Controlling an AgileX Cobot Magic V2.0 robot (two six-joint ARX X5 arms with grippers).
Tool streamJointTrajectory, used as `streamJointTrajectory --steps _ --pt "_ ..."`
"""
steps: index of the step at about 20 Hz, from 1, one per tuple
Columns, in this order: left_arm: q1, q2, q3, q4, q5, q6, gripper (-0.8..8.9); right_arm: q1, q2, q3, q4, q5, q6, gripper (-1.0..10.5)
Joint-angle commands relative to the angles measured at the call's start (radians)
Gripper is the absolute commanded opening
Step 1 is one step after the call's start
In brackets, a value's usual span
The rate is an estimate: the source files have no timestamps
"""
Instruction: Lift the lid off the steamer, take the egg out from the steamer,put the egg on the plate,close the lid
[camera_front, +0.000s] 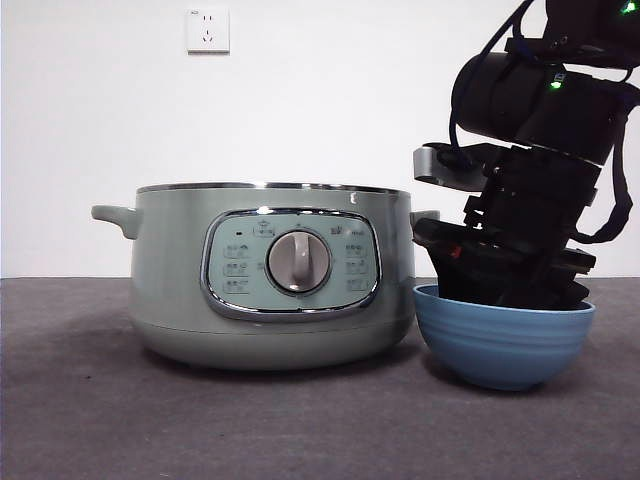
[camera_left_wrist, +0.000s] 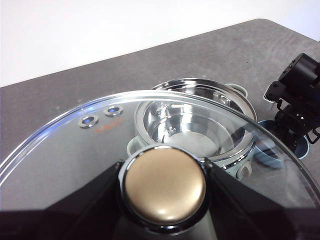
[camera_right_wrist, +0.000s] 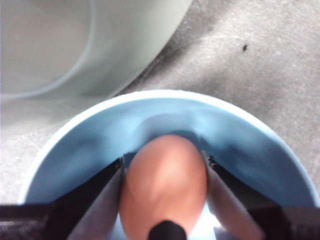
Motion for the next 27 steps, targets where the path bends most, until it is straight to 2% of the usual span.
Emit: streamJointTrajectory --steps 1,7,10,17,20,27 --pt "0.001 0.002 0.016 0.051 0.000 0.011 -0.09 0.005 0.012 -0.008 -0.006 -0.002 0.002 3.5" --pt "0.001 0.069 0.016 0.105 0.007 0.012 -0.09 0.010 -0.002 -0.007 -0.008 -0.002 0.003 3.5" --pt "0.001 0.133 0.016 0.192 0.058 0.013 -0.09 0.010 -0.093 -0.005 -0.029 -0.002 0.003 3.5" --pt "0.000 0.388 0.016 0.437 0.152 0.038 -0.09 0.010 -0.547 0.006 -0.188 0.002 0.007 3.5" --pt "0.000 0.502 0.016 0.558 0.161 0.038 -0.09 0.010 -0.746 0.006 -0.242 0.002 0.015 3.5" --pt "-0.018 0.751 0.016 0.768 0.185 0.037 -0.09 0.010 -1.046 0.006 -0.343 0.002 0.130 3.5"
